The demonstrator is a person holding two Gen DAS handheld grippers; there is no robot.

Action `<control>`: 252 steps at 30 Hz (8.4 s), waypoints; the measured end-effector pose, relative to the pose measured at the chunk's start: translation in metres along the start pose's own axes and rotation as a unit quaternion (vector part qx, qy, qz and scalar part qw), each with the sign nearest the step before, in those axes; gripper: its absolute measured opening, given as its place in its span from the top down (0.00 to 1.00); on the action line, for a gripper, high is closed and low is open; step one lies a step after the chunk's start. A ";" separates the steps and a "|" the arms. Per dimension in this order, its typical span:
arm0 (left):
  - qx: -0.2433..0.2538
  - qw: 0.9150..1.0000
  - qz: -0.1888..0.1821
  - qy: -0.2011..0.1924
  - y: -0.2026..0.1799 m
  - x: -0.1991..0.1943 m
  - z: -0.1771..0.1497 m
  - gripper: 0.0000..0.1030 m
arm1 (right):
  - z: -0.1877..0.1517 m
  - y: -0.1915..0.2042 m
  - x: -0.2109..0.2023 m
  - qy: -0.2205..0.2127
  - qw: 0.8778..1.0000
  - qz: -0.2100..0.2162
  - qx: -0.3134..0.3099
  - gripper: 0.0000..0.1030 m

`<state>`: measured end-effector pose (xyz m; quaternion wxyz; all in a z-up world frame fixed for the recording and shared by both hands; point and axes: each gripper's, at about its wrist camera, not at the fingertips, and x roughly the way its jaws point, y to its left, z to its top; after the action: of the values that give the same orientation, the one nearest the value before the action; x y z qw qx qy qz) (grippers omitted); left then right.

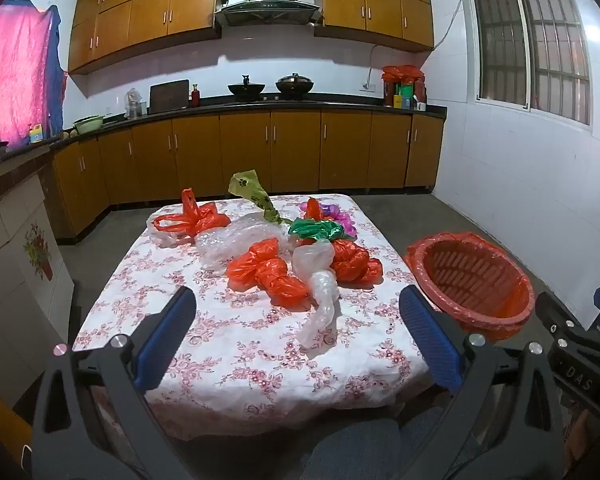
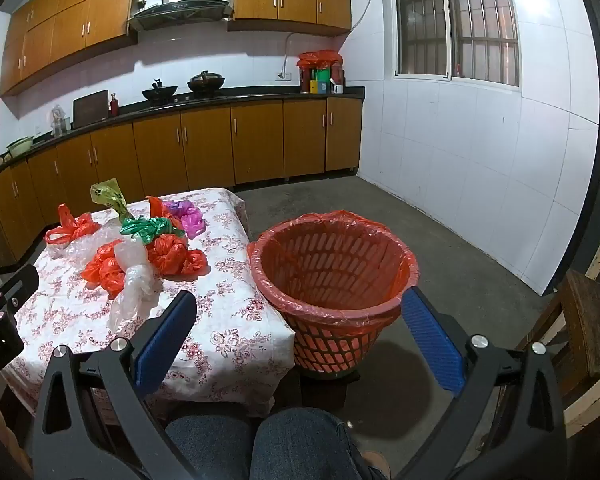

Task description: Collect trash

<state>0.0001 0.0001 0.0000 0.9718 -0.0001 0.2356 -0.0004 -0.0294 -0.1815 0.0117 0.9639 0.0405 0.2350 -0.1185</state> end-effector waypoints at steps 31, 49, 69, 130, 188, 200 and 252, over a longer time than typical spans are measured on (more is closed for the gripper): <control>0.000 1.000 0.000 0.001 0.000 0.000 0.000 0.04 | 0.000 0.000 0.001 0.000 1.000 0.000 0.000 0.02; 0.000 1.000 0.000 0.002 0.000 0.000 0.000 0.04 | -0.001 0.001 0.001 0.001 1.000 0.000 0.000 0.02; -0.001 1.000 0.000 0.003 0.000 0.000 0.000 0.04 | -0.001 0.001 0.002 0.002 1.000 0.000 -0.001 0.02; -0.082 0.990 0.066 0.090 0.092 0.151 0.009 0.18 | 0.040 0.139 0.216 0.097 0.972 0.168 -0.130 0.37; -0.069 0.994 -0.046 0.064 0.051 0.147 0.059 0.78 | 0.048 0.023 0.175 0.077 0.981 0.173 -0.029 0.78; -0.011 0.989 -0.143 0.048 -0.025 0.133 0.080 0.78 | 0.061 -0.035 0.162 0.047 0.995 0.081 0.024 0.78; 0.049 0.992 -0.097 0.070 -0.086 0.200 0.067 0.20 | 0.068 -0.088 0.160 0.008 0.997 -0.037 0.072 0.25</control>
<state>0.2090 -0.0856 -0.0321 0.9471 0.0248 0.3018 -0.1064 0.1167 -0.3095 -0.0036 0.9513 0.1022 0.2352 -0.1708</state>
